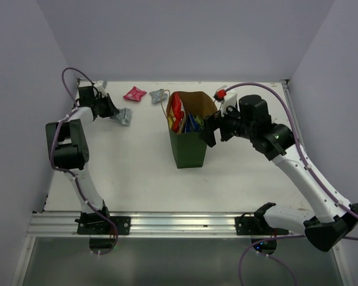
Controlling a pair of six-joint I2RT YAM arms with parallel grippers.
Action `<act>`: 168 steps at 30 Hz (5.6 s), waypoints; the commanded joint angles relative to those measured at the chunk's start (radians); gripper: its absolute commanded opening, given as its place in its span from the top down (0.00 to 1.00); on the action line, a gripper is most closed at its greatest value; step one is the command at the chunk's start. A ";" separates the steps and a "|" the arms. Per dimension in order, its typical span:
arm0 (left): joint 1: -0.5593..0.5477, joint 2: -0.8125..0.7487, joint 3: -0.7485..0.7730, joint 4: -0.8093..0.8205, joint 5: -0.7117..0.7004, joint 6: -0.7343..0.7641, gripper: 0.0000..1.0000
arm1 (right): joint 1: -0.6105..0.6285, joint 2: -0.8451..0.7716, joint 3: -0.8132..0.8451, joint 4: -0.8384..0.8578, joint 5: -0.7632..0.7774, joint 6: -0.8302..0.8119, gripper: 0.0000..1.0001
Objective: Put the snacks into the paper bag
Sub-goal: Pick up the snack from the center of the board, then place the snack in the paper bag, then pick up the snack from the center of the board.
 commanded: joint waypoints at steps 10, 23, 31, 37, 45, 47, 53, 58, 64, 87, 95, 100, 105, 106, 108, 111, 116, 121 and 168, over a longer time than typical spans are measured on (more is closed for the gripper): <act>-0.027 -0.390 0.007 -0.098 -0.117 0.161 1.00 | 0.000 -0.063 -0.023 0.037 -0.032 -0.006 0.02; -0.213 -0.571 0.229 -0.160 -0.206 0.299 1.00 | 0.000 -0.085 -0.026 0.031 -0.029 -0.009 0.01; -0.286 -0.654 0.338 -0.125 -0.160 0.316 1.00 | 0.000 -0.081 -0.024 0.031 -0.028 -0.016 0.01; -0.374 -0.691 0.349 -0.071 -0.163 0.345 1.00 | -0.001 -0.081 -0.020 0.032 -0.016 -0.019 0.01; -0.470 -0.682 0.375 -0.062 -0.143 0.359 1.00 | 0.000 -0.091 -0.024 0.052 0.053 0.001 0.01; -0.492 -0.674 0.380 -0.062 -0.140 0.374 1.00 | 0.000 -0.094 -0.033 0.068 0.081 0.012 0.01; -0.585 -0.646 0.398 -0.072 -0.132 0.413 0.99 | -0.001 -0.091 -0.033 0.072 0.087 0.017 0.01; -0.658 -0.603 0.425 -0.095 -0.138 0.472 0.97 | -0.001 -0.095 -0.035 0.077 0.106 0.020 0.01; -0.757 -0.524 0.499 -0.218 -0.172 0.586 0.96 | -0.001 -0.100 -0.038 0.080 0.109 0.020 0.01; -0.935 -0.370 0.453 -0.332 -0.350 0.948 0.96 | -0.001 -0.101 -0.049 0.075 0.081 0.003 0.02; -0.942 -0.355 0.409 -0.341 -0.356 1.015 0.96 | -0.001 -0.100 -0.047 0.077 0.087 0.004 0.02; -0.942 -0.335 0.378 -0.332 -0.378 1.060 0.89 | 0.000 -0.103 -0.047 0.077 0.095 0.004 0.01; -0.942 -0.310 0.354 -0.306 -0.389 1.095 0.87 | -0.001 -0.100 -0.044 0.071 0.095 0.006 0.01; -0.942 -0.304 0.353 -0.303 -0.389 1.098 0.86 | -0.001 -0.101 -0.044 0.071 0.097 0.006 0.01; -0.942 -0.297 0.352 -0.295 -0.392 1.104 0.83 | -0.001 -0.101 -0.043 0.069 0.100 0.006 0.01; -0.942 -0.292 0.350 -0.289 -0.405 1.108 0.76 | 0.000 -0.100 -0.040 0.068 0.104 0.006 0.01; -0.940 -0.303 0.350 -0.273 -0.399 1.097 0.47 | 0.000 -0.097 -0.040 0.066 0.104 0.004 0.02; -0.940 -0.316 0.349 -0.252 -0.402 1.080 0.41 | 0.000 -0.095 -0.037 0.068 0.101 0.004 0.01; -0.363 -0.556 0.134 0.006 -0.596 0.055 0.00 | 0.000 -0.075 -0.033 0.072 0.093 0.009 0.01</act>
